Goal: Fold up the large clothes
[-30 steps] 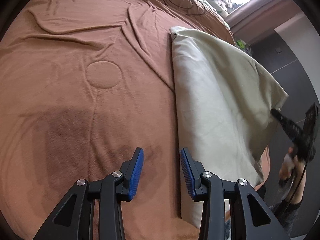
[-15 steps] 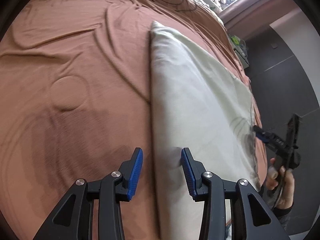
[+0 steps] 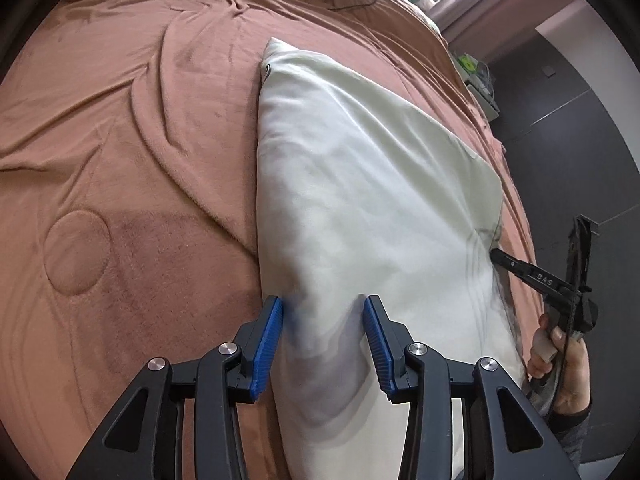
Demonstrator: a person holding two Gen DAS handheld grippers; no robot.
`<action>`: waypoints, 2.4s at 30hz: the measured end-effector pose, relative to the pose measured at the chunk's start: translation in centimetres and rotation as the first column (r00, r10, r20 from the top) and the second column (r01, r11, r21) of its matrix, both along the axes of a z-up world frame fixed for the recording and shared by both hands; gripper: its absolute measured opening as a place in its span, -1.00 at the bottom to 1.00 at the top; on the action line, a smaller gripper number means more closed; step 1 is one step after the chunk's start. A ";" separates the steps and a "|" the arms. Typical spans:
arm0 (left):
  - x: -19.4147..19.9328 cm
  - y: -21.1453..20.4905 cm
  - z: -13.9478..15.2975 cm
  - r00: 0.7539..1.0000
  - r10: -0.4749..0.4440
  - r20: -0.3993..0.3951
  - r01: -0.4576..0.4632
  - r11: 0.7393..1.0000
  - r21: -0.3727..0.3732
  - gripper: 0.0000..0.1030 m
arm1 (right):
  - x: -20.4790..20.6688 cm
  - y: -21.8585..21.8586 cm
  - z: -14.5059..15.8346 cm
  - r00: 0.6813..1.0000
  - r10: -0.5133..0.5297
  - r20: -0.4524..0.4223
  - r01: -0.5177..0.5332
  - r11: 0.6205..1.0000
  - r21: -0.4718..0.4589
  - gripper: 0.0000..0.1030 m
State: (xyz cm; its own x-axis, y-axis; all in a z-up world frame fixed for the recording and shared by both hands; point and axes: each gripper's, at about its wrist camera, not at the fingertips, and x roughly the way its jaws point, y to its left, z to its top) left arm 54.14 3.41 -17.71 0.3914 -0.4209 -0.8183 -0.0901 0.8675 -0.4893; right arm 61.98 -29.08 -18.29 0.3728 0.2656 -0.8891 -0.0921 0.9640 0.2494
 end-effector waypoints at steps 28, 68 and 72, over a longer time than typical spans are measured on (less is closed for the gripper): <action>8.9 1.5 -1.4 0.998 0.064 0.019 -0.064 0.997 0.048 0.07 | 9.3 0.0 -4.8 0.977 0.147 -0.152 -0.055 0.872 0.487 0.32; -5.2 -3.7 21.1 0.903 0.056 0.426 -0.098 0.992 0.077 -0.74 | -9.0 -0.9 17.4 0.952 0.076 0.295 -0.183 0.917 0.355 -0.64; -7.2 -5.5 23.5 0.886 0.042 0.461 -0.080 0.995 0.062 -0.75 | -11.3 -2.6 19.5 0.940 0.051 0.336 -0.175 0.921 0.349 -0.64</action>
